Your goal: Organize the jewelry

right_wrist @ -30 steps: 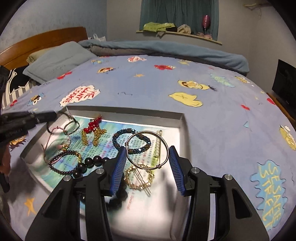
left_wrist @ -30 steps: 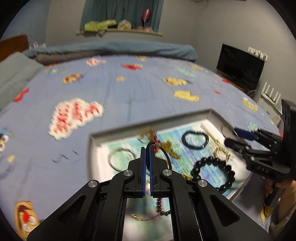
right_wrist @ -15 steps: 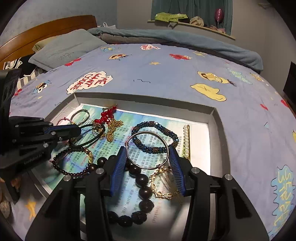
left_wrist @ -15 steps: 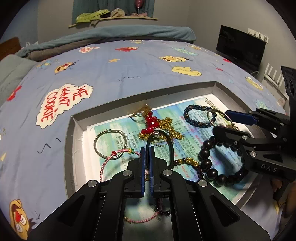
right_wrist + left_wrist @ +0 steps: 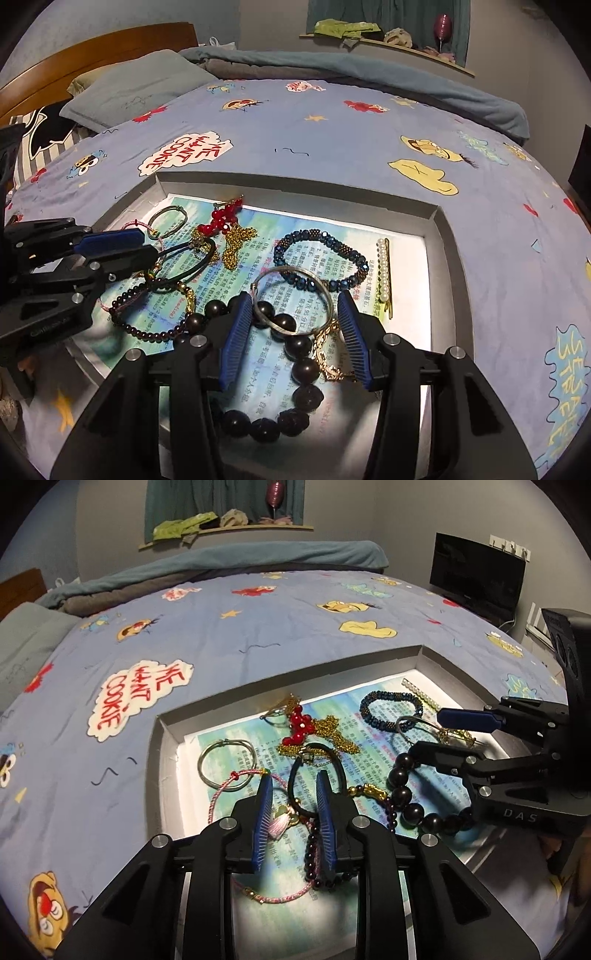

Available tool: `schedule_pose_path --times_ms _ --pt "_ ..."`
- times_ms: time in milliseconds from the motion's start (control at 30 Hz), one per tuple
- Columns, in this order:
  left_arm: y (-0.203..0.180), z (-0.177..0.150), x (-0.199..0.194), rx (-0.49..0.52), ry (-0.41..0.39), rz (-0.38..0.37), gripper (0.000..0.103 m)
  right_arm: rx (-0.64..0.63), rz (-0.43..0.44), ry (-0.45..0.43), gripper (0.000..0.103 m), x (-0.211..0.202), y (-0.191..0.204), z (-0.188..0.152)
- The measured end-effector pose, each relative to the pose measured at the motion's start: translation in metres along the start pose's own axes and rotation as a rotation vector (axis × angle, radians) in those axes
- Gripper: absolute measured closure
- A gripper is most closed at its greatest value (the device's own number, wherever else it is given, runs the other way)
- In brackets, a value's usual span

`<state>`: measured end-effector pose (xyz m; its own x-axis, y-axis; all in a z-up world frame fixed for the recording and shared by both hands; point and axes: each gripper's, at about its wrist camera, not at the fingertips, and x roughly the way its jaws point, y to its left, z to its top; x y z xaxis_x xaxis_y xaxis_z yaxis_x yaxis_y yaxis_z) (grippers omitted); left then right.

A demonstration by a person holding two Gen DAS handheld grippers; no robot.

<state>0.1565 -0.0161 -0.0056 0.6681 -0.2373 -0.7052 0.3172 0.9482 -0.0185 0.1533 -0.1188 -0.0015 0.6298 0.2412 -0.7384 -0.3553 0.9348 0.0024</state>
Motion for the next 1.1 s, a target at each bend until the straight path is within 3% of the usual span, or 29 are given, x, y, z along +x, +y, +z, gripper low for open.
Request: schedule_pose_path --times_ms 367,567,667,700,767,867,1000,1100 --pt "0.001 0.002 -0.047 -0.036 -0.061 0.035 0.075 0.035 -0.009 -0.051 0.054 -0.052 -0.005 -0.004" --pt "-0.006 -0.015 -0.092 -0.048 -0.109 0.077 0.059 0.069 -0.017 -0.091 0.053 -0.097 -0.01 -0.019" --pt "-0.008 -0.031 -0.106 -0.066 -0.112 0.089 0.041 0.099 0.001 -0.104 0.038 -0.115 -0.01 -0.037" --pt "-0.009 -0.037 -0.11 -0.07 -0.113 0.097 0.033 0.1 0.004 -0.104 0.037 -0.118 -0.009 -0.04" --pt "-0.009 -0.046 -0.115 -0.076 -0.11 0.127 0.028 0.091 0.001 -0.094 0.036 -0.124 -0.007 -0.051" --pt "-0.009 -0.06 -0.123 -0.1 -0.087 0.149 0.022 0.1 -0.004 -0.095 0.018 -0.136 -0.006 -0.063" --pt "-0.012 -0.075 -0.131 -0.11 -0.089 0.16 0.012 0.124 -0.007 -0.114 0.007 -0.149 -0.006 -0.074" --pt "-0.011 -0.08 -0.13 -0.125 -0.081 0.166 0.011 0.155 0.001 -0.126 0.005 -0.15 -0.007 -0.081"
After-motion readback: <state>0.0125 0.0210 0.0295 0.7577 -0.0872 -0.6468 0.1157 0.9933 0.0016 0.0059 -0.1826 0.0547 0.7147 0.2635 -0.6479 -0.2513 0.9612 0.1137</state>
